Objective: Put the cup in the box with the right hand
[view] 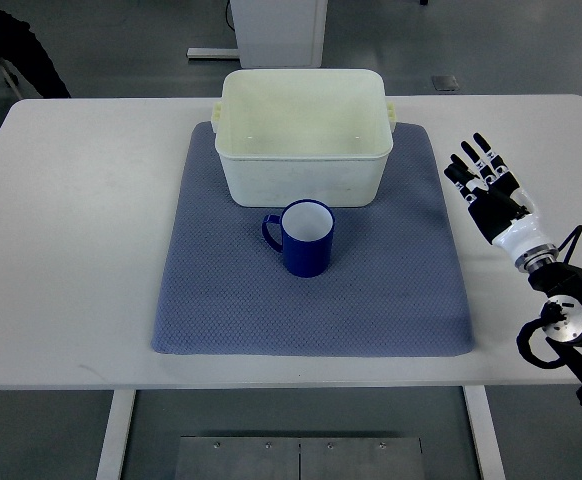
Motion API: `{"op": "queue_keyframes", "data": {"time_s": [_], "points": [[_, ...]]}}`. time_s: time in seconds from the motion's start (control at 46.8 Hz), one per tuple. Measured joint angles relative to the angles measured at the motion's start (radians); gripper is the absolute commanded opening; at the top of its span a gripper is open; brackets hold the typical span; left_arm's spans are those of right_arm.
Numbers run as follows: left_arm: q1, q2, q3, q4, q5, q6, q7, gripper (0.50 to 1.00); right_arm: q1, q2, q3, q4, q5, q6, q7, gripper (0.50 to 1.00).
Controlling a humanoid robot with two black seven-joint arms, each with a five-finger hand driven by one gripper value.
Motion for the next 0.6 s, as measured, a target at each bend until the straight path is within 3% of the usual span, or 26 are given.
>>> {"op": "queue_keyframes", "data": {"time_s": [0.598], "points": [[-0.002,0.0,0.0,0.0,0.0,0.007,0.0,1.0,0.005,-0.001,0.007,0.0,0.006,0.003,0.005,1.0]]}}
